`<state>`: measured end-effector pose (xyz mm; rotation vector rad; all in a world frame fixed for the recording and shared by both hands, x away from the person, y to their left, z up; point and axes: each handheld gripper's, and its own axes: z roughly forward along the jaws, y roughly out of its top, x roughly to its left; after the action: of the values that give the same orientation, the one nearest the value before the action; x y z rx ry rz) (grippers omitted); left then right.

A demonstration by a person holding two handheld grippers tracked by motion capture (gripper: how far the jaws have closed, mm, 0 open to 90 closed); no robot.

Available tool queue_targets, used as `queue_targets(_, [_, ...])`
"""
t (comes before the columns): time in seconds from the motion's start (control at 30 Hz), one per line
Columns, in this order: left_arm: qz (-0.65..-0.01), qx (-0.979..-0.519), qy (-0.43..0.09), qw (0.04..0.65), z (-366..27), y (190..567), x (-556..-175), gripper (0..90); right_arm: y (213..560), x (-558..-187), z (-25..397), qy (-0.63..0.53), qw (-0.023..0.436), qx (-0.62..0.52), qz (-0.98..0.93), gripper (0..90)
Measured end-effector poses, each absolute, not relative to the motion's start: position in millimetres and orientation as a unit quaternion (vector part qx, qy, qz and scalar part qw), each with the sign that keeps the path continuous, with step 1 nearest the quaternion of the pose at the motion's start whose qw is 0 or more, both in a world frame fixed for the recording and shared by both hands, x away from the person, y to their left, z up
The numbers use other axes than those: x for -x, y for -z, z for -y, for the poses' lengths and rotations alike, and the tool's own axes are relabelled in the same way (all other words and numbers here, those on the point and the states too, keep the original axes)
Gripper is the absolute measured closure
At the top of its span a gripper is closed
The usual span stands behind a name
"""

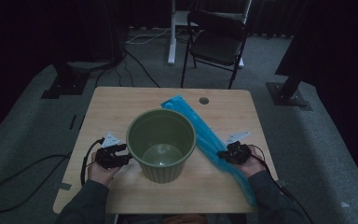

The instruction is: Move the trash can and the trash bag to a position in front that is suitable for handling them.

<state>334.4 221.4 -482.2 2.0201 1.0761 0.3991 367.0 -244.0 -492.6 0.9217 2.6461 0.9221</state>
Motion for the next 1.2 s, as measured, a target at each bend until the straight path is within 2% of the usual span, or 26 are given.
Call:
queue_targets(0.1, [-0.425, -0.798, -0.158, 0.398, -222, 481, -336, 45.2, 491, -359, 245, -0.315, 0.089, -0.305, -0.894, 87.9])
queue_targets(0.13, [-0.425, -0.797, -0.158, 0.399, -222, 481, -336, 45.2, 490, -357, 246, -0.319, 0.088, -0.303, -0.894, 85.4])
queue_targets(0.23, [-0.425, -0.796, -0.158, 0.4, -223, 480, -336, 45.2, 484, -354, 247, -0.336, 0.095, -0.306, -0.886, 68.1])
queue_targets(0.4, [-0.427, -0.795, -0.158, 0.402, -223, 478, -332, 45.3, 470, -352, 233, -0.36, 0.104, -0.291, -0.88, 58.0])
queue_targets(0.73, [-0.4, -0.804, -0.164, 0.407, -223, 471, -312, 45.3, 455, -349, 190, -0.392, 0.095, -0.24, -0.883, 53.7])
queue_targets(1.0, [-0.402, -0.803, -0.169, 0.406, -220, 471, -317, 46.7, 449, -350, 166, -0.407, 0.09, -0.214, -0.884, 53.9])
queue_targets(1.2, [-0.409, -0.799, -0.164, 0.408, -216, 471, -332, 49.0, 449, -358, 167, -0.406, 0.092, -0.224, -0.881, 54.1])
